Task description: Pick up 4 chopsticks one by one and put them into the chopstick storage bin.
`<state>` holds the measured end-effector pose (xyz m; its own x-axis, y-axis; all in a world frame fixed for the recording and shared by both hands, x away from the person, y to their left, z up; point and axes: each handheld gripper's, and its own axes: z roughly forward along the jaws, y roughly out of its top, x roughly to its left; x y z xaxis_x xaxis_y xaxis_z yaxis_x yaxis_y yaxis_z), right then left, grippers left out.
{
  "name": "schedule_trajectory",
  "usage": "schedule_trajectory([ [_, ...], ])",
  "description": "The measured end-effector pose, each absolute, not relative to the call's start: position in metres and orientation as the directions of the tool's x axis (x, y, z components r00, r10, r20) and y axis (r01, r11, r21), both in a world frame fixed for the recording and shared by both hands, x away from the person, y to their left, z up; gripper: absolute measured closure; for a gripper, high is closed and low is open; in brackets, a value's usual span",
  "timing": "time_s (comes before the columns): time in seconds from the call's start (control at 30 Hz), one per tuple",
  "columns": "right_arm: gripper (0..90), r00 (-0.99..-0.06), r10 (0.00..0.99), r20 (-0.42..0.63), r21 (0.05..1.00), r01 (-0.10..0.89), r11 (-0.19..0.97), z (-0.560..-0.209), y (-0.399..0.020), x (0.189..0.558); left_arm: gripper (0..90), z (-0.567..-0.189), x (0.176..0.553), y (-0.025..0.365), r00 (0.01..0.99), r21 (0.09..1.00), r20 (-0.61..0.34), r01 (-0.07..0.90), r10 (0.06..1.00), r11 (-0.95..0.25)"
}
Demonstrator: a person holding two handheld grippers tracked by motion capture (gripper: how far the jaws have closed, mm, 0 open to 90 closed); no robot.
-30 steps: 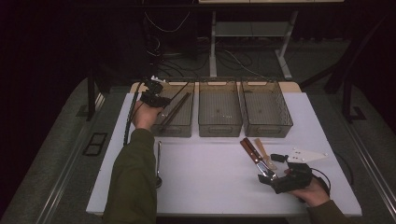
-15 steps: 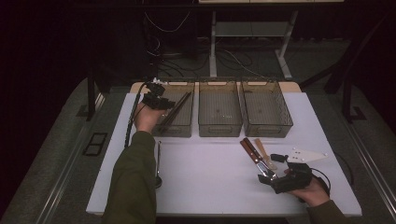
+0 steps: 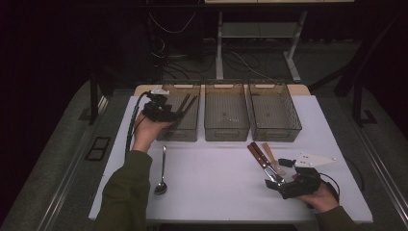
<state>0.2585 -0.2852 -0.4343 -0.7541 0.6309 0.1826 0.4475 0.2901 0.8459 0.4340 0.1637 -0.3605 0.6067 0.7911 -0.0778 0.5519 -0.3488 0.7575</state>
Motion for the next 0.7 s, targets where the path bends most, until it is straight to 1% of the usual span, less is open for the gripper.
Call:
schedule_trajectory([
  [0.23, 2.4, -0.758, 0.626, 0.183, 0.847, 0.445, 0.292, -0.434, -0.284, 0.258, 31.8, -0.36, 0.408, 0.166, 0.64, 0.77, -0.084, 0.528, 0.764, -0.358],
  [0.37, 2.4, -0.756, 0.628, 0.183, 0.847, 0.446, 0.291, -0.434, -0.285, 0.257, 30.8, -0.359, 0.393, 0.168, 0.659, 0.771, -0.075, 0.514, 0.748, -0.375],
  [0.7, 2.4, -0.755, 0.63, 0.185, 0.846, 0.448, 0.289, -0.434, -0.285, 0.257, 31.2, -0.365, 0.358, 0.176, 0.667, 0.781, -0.064, 0.496, 0.742, -0.379],
])
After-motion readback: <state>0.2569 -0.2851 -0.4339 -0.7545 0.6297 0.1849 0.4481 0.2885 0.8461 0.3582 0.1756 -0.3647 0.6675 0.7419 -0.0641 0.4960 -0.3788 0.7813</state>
